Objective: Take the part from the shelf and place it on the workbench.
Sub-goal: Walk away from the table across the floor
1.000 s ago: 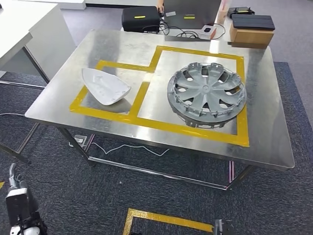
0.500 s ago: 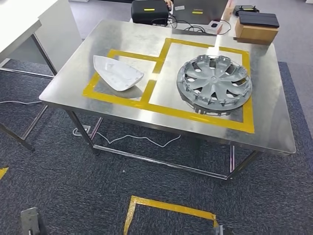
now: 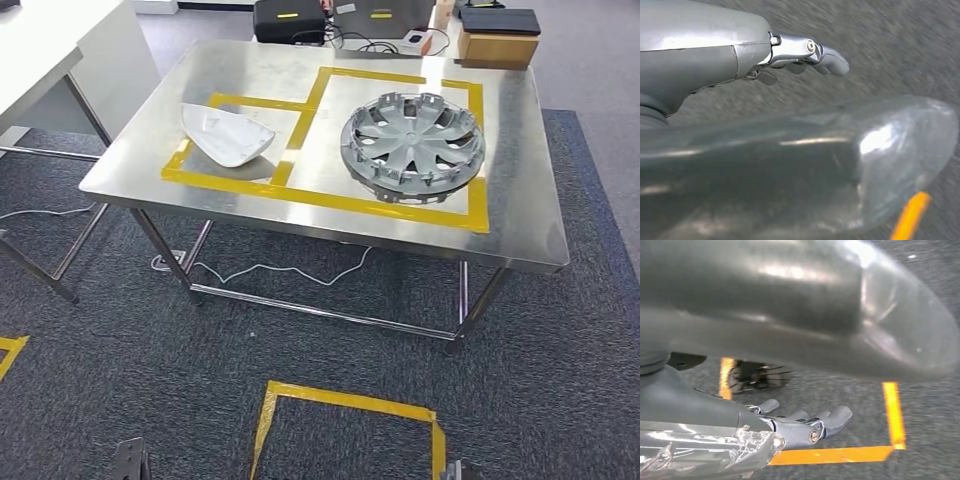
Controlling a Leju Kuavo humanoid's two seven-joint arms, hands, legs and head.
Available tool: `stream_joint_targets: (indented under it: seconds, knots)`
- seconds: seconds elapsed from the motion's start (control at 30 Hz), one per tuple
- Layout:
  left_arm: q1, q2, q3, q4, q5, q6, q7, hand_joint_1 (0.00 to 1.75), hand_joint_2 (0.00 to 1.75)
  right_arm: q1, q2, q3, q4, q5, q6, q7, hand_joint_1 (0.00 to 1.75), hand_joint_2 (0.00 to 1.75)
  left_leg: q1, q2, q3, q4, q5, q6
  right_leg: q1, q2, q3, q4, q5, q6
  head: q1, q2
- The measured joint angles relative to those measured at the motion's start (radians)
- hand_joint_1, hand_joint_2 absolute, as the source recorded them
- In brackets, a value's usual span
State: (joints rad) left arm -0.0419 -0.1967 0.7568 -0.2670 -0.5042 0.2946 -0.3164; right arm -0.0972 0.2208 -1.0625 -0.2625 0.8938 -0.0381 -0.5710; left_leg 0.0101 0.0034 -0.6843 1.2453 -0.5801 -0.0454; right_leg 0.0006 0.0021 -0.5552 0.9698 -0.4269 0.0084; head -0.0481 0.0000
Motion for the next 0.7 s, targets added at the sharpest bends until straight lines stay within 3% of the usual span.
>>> stream_joint_targets:
  seconds: [0.03, 0.07, 0.13, 0.17, 0.23, 0.3, 0.33, 0.37, 0.4, 0.47, 0.5, 0.53, 0.57, 0.6, 0.63, 0.7]
  knots:
    - [-0.001, -0.008, 0.0, 0.003, -0.001, 0.015, 0.0, 0.0, 0.0, 0.0, 0.0, 0.0, 0.0, 0.004, -0.002, 0.002, 0.0, 0.0, 0.0, 0.0, 0.01, 0.019, 0.01, 0.001, 0.0, -0.002, -0.017, 0.002, 0.012, 0.002, 0.0, 0.0]
    - [-0.002, -0.015, 0.0, 0.006, -0.002, 0.025, 0.0, 0.0, 0.0, 0.0, 0.0, 0.0, 0.0, 0.006, -0.004, 0.003, 0.0, 0.0, 0.0, 0.0, 0.039, 0.0, 0.037, 0.002, 0.0, -0.005, -0.034, 0.004, 0.023, 0.003, -0.001, 0.0]
    - [-0.009, -0.028, 0.0, 0.009, -0.002, 0.034, -0.001, 0.0, 0.0, -0.001, 0.0, 0.0, 0.0, 0.012, -0.009, 0.005, 0.0, 0.0, 0.0, 0.016, 0.142, -0.121, 0.079, 0.004, 0.002, -0.013, -0.062, 0.011, 0.044, 0.009, -0.003, 0.0]
    - [-0.015, -0.034, 0.0, 0.01, -0.002, 0.036, -0.001, 0.0, 0.0, -0.001, 0.0, 0.0, 0.0, 0.015, -0.011, 0.006, 0.0, 0.0, -0.002, 0.027, 0.197, -0.199, 0.079, 0.008, 0.004, -0.018, -0.073, 0.014, 0.053, 0.013, -0.004, 0.0]
    - [-0.027, -0.044, 0.0, 0.014, -0.001, 0.033, -0.001, 0.0, 0.0, -0.001, 0.0, 0.0, 0.0, 0.021, -0.017, 0.007, 0.0, 0.0, -0.008, 0.038, 0.251, -0.294, 0.065, 0.02, 0.005, -0.033, -0.085, 0.016, 0.074, 0.024, -0.004, 0.0]
    - [-0.025, -0.05, 0.001, 0.019, 0.002, 0.025, -0.004, 0.0, 0.0, 0.001, 0.0, 0.0, 0.0, 0.026, -0.023, 0.01, 0.0, 0.0, -0.012, 0.026, 0.236, -0.307, 0.077, 0.04, 0.0, -0.046, -0.092, 0.013, 0.09, 0.035, -0.003, 0.0]
    - [-0.021, -0.05, 0.001, 0.021, 0.004, 0.022, -0.006, 0.0, 0.0, 0.003, 0.0, 0.0, 0.0, 0.028, -0.024, 0.012, 0.0, 0.0, -0.013, 0.021, 0.225, -0.308, 0.088, 0.048, -0.003, -0.043, -0.098, 0.02, 0.075, 0.041, -0.002, 0.0]
    - [-0.018, -0.051, 0.002, 0.023, 0.005, 0.02, -0.009, 0.0, 0.0, 0.005, 0.001, 0.0, 0.001, 0.029, -0.026, 0.013, 0.0, 0.0, -0.013, 0.016, 0.213, -0.308, 0.1, 0.057, -0.005, -0.035, -0.109, 0.047, 0.039, 0.045, -0.001, 0.0]
    - [-0.016, -0.051, 0.003, 0.023, 0.006, 0.019, -0.012, 0.0, 0.0, 0.007, 0.001, 0.0, 0.001, 0.03, -0.027, 0.014, 0.0, 0.0, -0.012, 0.008, 0.198, -0.309, 0.112, 0.063, -0.006, -0.025, -0.123, 0.096, -0.014, 0.049, 0.001, 0.0]
    - [-0.016, -0.052, 0.004, 0.024, 0.005, 0.016, -0.018, 0.0, 0.0, 0.008, 0.001, 0.0, 0.001, 0.032, -0.032, 0.015, 0.0, 0.0, -0.014, -0.009, 0.166, -0.309, 0.136, 0.069, -0.005, -0.01, -0.151, 0.232, -0.11, 0.052, 0.005, 0.0]
    - [-0.016, -0.054, 0.005, 0.024, 0.003, 0.014, -0.021, 0.0, 0.0, 0.008, 0.001, 0.0, 0.001, 0.034, -0.034, 0.017, 0.0, 0.0, -0.015, -0.017, 0.15, -0.309, 0.149, 0.069, -0.003, -0.007, -0.156, 0.291, -0.121, 0.051, 0.007, 0.0]
    - [-0.015, -0.055, 0.005, 0.025, 0.001, 0.012, -0.023, 0.0, 0.0, 0.007, 0.001, 0.0, 0.001, 0.037, -0.037, 0.018, 0.0, 0.0, -0.017, -0.025, 0.134, -0.308, 0.162, 0.069, -0.001, -0.005, -0.149, 0.321, -0.106, 0.048, 0.007, 0.0]
    - [-0.014, -0.057, 0.005, 0.027, 0.001, 0.01, -0.025, 0.0, 0.0, 0.007, 0.001, 0.0, 0.001, 0.041, -0.04, 0.021, 0.0, 0.0, -0.017, -0.035, 0.119, -0.307, 0.175, 0.067, 0.0, -0.001, -0.126, 0.318, -0.075, 0.043, 0.007, 0.0]
    - [-0.014, -0.058, 0.006, 0.028, 0.005, 0.005, -0.028, 0.0, 0.0, 0.007, 0.001, 0.0, 0.001, 0.046, -0.043, 0.023, 0.0, 0.0, -0.018, -0.045, 0.106, -0.307, 0.186, 0.065, 0.002, 0.009, -0.084, 0.277, -0.045, 0.038, 0.008, 0.0]
    - [-0.015, -0.06, 0.008, 0.028, 0.011, 0.001, -0.031, 0.0, 0.0, 0.006, 0.001, 0.0, 0.001, 0.051, -0.045, 0.026, 0.0, 0.0, -0.018, -0.056, 0.094, -0.306, 0.198, 0.061, 0.003, 0.031, -0.024, 0.203, -0.039, 0.031, 0.008, 0.0]
    - [-0.018, -0.064, 0.011, 0.028, 0.021, -0.007, -0.037, 0.0, 0.0, 0.004, 0.001, 0.0, 0.001, 0.057, -0.05, 0.029, 0.0, 0.0, -0.021, -0.074, 0.079, -0.302, 0.217, 0.054, 0.001, 0.07, 0.088, 0.043, -0.071, 0.024, 0.007, 0.0]
